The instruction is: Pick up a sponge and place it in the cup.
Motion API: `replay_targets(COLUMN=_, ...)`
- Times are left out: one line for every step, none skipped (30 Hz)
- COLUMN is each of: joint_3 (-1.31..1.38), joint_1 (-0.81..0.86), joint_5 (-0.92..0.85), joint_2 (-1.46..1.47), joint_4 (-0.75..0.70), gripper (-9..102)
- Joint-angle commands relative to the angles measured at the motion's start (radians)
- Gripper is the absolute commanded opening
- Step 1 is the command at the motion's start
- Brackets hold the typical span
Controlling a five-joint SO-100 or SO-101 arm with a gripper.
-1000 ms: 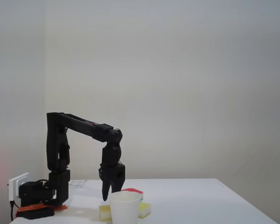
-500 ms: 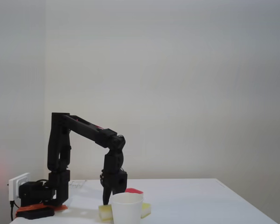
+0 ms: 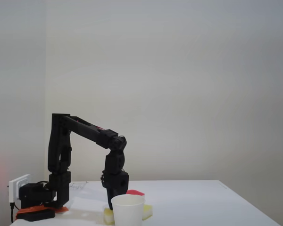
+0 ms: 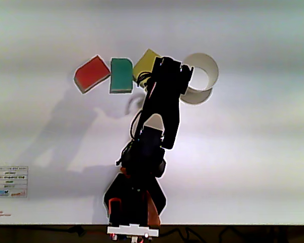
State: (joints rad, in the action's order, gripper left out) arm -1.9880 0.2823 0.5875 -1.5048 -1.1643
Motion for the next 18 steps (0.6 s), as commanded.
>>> replay_targets(joint_3=0.017, joint_1=0.011, joint_5=-0.003, joint_2=-0.032, joint_4=-0.028, gripper=0)
replay_targets(joint_3=0.018, joint_1=0.008, joint_5=-0.009, joint_2=-0.037, joint_4=-0.037, gripper=0)
replay_targets(joint_3=0.020, joint_1=0.006, joint_5=-0.017, joint_2=-0.044, joint_4=-0.043, gripper=0)
replay_targets(joint_3=0.023, joint_1=0.003, joint_5=-0.026, joint_2=-0.052, joint_4=-0.048, gripper=0)
replay_targets(joint_3=0.026, joint_1=0.000, joint_5=-0.038, joint_2=-0.061, joint_4=-0.055, gripper=0)
replay_targets(joint_3=0.032, joint_1=-0.003, joint_5=-0.051, joint_2=-0.071, joint_4=-0.064, gripper=0)
replay_targets(joint_3=0.038, joint_1=-0.008, joint_5=-0.063, joint_2=-0.080, joint_4=-0.077, gripper=0)
replay_targets(joint_3=0.043, joint_1=-0.012, joint_5=-0.075, joint_2=-0.092, joint_4=-0.087, gripper=0)
replay_targets(joint_3=0.046, joint_1=-0.015, joint_5=-0.089, joint_2=-0.106, joint_4=-0.097, gripper=0)
replay_targets(joint_3=0.052, joint_1=-0.021, joint_5=-0.100, joint_2=-0.118, joint_4=-0.107, gripper=0)
replay_targets(joint_3=0.060, joint_1=-0.026, joint_5=-0.110, joint_2=-0.130, joint_4=-0.120, gripper=0)
replay_targets(joint_3=0.067, joint_1=-0.032, joint_5=-0.120, joint_2=-0.141, joint_4=-0.130, gripper=0)
replay_targets(joint_3=0.075, joint_1=-0.038, joint_5=-0.130, joint_2=-0.155, joint_4=-0.143, gripper=0)
replay_targets(joint_3=0.084, joint_1=-0.044, joint_5=-0.138, joint_2=-0.166, joint_4=-0.152, gripper=0)
replay_targets(joint_3=0.097, joint_1=-0.051, joint_5=-0.143, joint_2=-0.173, joint_4=-0.164, gripper=0)
replay_targets(joint_3=0.109, joint_1=-0.055, joint_5=-0.149, joint_2=-0.181, joint_4=-0.175, gripper=0)
replay_targets(joint_3=0.120, joint_1=-0.058, joint_5=-0.153, joint_2=-0.189, joint_4=-0.184, gripper=0)
replay_targets(joint_3=0.133, joint_1=-0.063, joint_5=-0.156, joint_2=-0.193, joint_4=-0.193, gripper=0)
